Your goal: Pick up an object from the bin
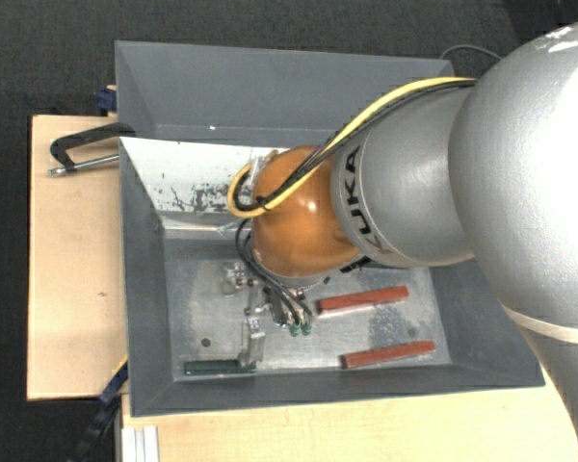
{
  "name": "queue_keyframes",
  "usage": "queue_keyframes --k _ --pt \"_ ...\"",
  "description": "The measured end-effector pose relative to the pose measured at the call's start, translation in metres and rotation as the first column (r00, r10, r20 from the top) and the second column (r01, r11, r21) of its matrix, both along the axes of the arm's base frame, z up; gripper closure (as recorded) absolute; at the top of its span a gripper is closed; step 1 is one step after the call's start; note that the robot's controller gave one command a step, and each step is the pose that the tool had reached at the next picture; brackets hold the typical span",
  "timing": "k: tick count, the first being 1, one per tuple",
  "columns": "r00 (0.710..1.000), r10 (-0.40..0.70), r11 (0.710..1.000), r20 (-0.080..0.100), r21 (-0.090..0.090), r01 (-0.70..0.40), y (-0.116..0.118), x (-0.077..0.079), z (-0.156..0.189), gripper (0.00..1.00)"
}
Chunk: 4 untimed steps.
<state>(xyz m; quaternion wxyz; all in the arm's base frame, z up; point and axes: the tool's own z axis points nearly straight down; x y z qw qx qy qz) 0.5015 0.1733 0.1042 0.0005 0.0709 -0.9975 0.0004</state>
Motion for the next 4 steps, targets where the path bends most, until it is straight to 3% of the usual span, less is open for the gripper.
queue_keyframes --k 2,3,4 --pt "0.985 0.175 0.985 0.005 0.003 -0.175 -0.003 -0.004 0.016 0.00" --pt "0.968 0.249 0.968 0.004 0.003 -0.249 -0.042 -0.006 0.011 0.00" --pt "0.900 0.437 0.900 0.001 -0.001 -0.437 -0.061 -0.006 -0.016 0.00"
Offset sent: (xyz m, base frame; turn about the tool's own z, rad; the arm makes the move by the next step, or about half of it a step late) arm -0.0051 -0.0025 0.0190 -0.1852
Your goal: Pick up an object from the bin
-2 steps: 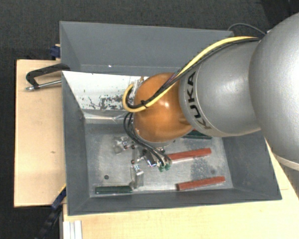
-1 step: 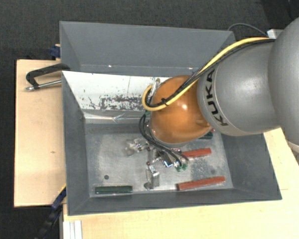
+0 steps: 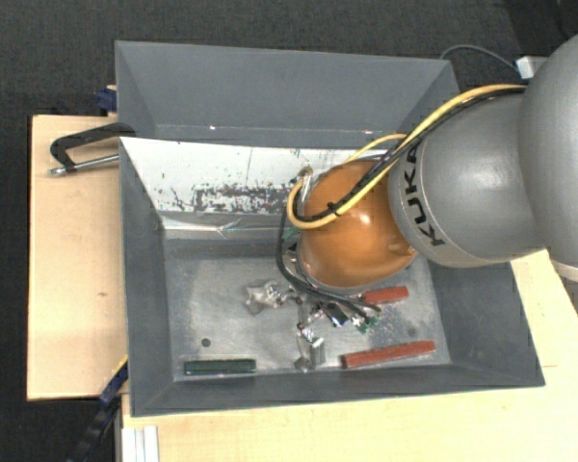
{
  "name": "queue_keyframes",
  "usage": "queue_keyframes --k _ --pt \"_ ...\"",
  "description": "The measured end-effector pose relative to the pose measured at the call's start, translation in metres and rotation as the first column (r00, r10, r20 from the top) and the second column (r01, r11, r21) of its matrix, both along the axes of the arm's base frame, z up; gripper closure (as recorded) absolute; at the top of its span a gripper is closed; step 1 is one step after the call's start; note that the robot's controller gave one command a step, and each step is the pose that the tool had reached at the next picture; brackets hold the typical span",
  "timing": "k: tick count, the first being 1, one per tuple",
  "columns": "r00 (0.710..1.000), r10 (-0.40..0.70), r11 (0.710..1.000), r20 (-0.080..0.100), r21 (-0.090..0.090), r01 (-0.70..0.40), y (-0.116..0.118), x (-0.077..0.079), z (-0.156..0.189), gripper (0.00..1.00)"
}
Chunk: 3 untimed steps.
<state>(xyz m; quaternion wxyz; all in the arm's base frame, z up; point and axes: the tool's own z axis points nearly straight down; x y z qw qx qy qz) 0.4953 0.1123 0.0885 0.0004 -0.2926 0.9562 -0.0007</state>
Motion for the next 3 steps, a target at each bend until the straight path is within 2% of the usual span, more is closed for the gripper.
queue_keyframes --k 1,2,3 --pt "1.000 -0.003 1.000 0.001 0.004 0.003 -0.017 0.002 0.008 0.00" --pt "0.996 -0.086 0.996 0.003 0.004 0.086 -0.030 0.009 0.022 0.00" --pt "0.977 0.213 0.977 0.005 0.003 -0.213 -0.045 0.030 0.032 0.00"
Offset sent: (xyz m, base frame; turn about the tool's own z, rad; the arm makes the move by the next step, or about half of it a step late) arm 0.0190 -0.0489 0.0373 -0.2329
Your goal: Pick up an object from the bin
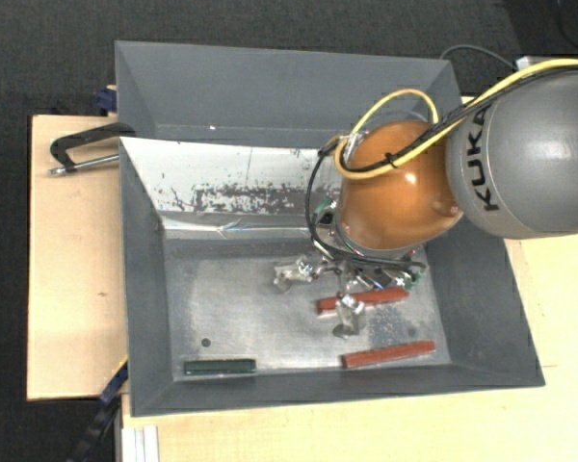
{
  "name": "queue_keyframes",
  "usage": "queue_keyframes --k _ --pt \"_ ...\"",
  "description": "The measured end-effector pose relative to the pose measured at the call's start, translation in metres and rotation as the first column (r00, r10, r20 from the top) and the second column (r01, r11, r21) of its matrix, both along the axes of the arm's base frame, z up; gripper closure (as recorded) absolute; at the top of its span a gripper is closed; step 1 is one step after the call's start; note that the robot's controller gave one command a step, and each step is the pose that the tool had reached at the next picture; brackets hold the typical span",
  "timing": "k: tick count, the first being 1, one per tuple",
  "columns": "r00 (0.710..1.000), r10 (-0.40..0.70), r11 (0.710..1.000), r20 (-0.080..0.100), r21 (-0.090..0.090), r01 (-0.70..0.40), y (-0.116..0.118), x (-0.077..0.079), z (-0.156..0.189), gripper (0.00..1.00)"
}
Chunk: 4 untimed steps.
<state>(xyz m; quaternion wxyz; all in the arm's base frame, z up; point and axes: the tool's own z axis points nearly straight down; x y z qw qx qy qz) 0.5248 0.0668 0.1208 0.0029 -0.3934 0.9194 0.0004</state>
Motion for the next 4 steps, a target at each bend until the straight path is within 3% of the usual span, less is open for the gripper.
queue_keyframes --k 1,2,3,4 --pt "1.000 0.016 1.000 -0.001 0.000 -0.016 -0.051 -0.014 -0.008 0.00" --pt "0.998 -0.061 0.998 0.000 -0.005 0.061 -0.077 0.002 -0.031 0.00" --pt "0.988 0.156 0.988 -0.005 -0.001 -0.156 -0.097 -0.018 -0.049 1.00" --pt "0.988 0.156 0.988 -0.005 -0.001 -0.156 -0.097 -0.018 -0.049 1.00"
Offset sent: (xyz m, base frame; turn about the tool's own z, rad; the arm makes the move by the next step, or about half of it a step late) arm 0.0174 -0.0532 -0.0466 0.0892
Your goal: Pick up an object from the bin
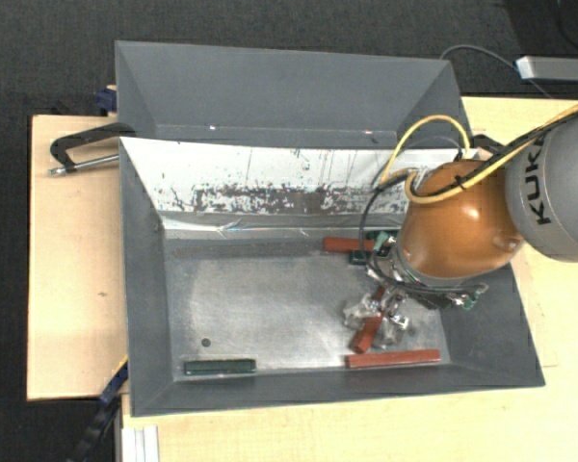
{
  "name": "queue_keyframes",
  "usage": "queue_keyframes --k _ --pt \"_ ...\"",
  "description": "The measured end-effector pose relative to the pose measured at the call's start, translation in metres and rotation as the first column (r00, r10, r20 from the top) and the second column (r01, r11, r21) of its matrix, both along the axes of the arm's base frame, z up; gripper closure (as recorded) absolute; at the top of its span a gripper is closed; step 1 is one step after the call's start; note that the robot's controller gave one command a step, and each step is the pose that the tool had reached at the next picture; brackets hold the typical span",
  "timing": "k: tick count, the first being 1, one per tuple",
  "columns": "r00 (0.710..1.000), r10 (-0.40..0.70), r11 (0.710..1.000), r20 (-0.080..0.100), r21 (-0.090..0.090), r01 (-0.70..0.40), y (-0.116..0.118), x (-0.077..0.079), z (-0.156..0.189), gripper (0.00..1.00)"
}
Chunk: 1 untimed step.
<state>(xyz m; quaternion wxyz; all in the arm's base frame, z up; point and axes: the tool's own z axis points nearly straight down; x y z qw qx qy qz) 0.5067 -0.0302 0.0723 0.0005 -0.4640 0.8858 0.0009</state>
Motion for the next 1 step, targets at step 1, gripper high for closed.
queue_keyframes --k 1 --pt "1.000 -0.028 1.000 0.004 0.000 0.028 -0.0005 -0.0136 0.1447 1.00"
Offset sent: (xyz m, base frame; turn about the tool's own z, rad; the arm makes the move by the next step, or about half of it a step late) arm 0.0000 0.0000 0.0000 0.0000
